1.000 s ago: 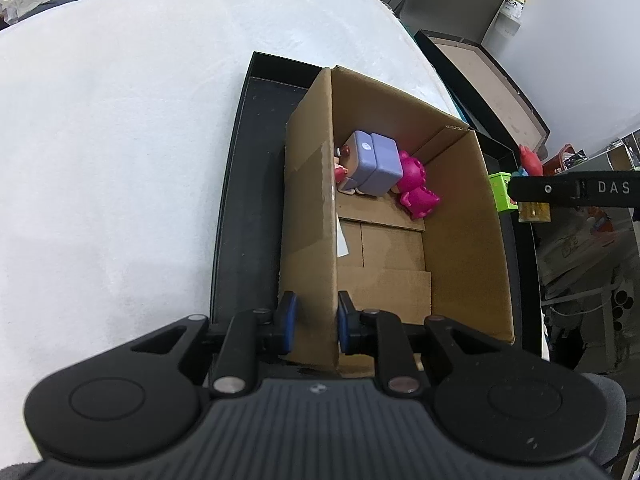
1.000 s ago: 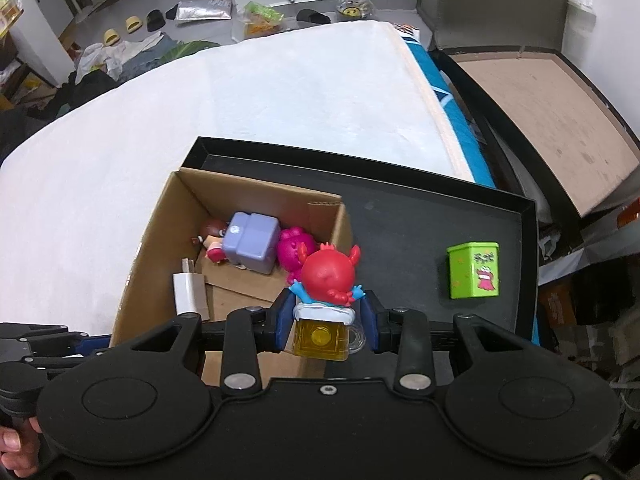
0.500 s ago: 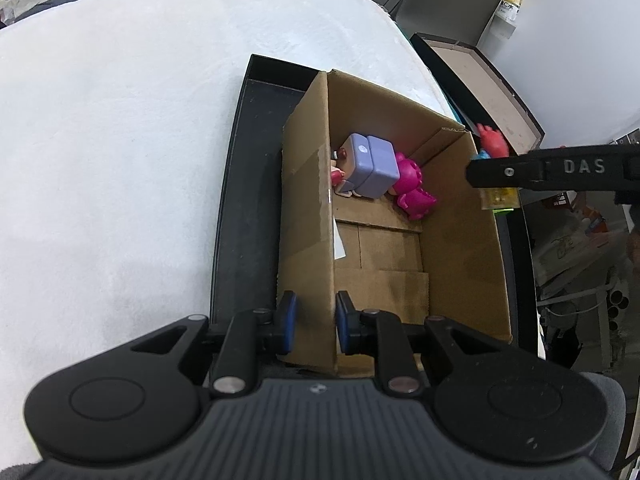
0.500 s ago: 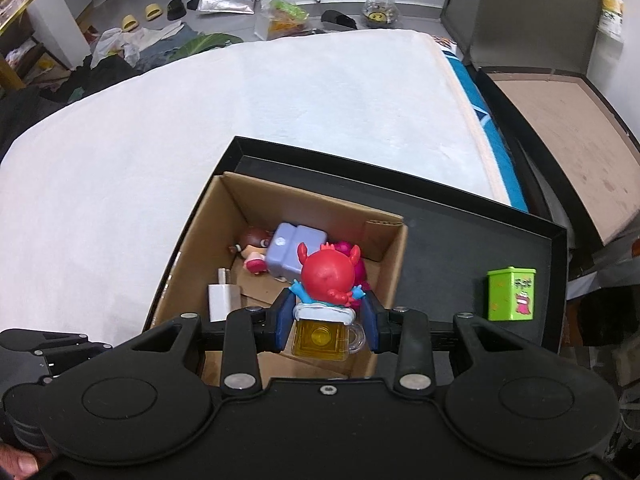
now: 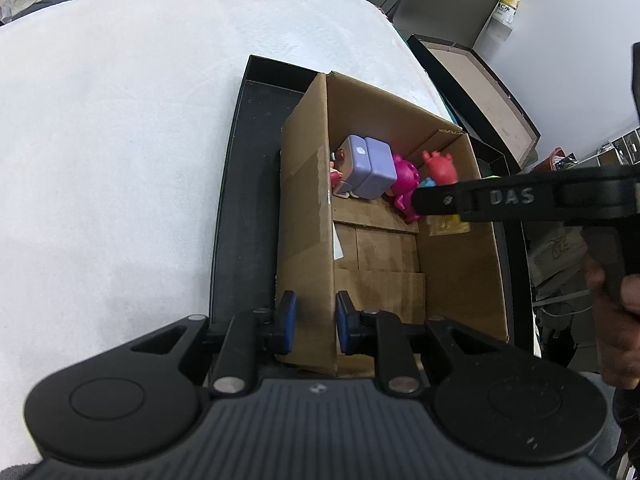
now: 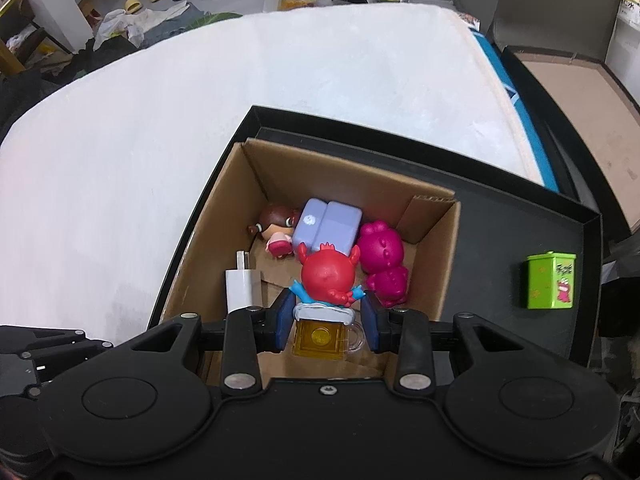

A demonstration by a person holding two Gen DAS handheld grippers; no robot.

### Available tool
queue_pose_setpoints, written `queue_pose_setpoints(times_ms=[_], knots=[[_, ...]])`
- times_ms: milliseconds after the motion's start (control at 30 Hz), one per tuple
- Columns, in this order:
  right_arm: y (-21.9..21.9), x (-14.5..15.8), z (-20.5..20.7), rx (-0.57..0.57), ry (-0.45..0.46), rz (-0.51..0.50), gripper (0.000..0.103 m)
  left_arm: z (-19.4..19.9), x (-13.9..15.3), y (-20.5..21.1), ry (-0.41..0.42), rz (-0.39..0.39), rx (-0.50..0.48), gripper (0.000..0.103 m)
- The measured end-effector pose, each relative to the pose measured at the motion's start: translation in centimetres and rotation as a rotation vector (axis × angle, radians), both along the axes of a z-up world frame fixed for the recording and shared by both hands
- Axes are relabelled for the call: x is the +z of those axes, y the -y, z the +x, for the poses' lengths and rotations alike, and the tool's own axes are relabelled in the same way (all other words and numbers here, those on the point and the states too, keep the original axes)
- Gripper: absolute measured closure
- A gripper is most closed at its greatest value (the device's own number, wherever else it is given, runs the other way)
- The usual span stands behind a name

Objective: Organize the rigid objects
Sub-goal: 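Lift and carry the red figure with the right gripper over the box, then lower the red figure into the box and open the right gripper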

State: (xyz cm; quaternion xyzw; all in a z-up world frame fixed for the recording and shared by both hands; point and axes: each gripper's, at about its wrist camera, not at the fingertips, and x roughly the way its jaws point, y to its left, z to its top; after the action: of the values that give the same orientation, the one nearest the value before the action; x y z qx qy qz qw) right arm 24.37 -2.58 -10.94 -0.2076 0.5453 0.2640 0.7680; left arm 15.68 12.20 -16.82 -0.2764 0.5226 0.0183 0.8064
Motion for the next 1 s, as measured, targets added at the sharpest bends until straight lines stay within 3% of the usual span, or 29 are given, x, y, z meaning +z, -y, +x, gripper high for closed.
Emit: queue_pose_setpoints(times_ms=[800, 1000], knots=[[-1.4, -4.6, 0.5, -0.03, -0.089, -0.01, 0.067, 0.2, -0.1, 0.1, -0.008, 0.0, -0.001, 0.083], [-1.2, -4.7, 0.7, -0.043, -0.077, 0.001, 0.065, 0.4, -0.3, 0.1, -0.015, 0.005, -0.004, 0.083]])
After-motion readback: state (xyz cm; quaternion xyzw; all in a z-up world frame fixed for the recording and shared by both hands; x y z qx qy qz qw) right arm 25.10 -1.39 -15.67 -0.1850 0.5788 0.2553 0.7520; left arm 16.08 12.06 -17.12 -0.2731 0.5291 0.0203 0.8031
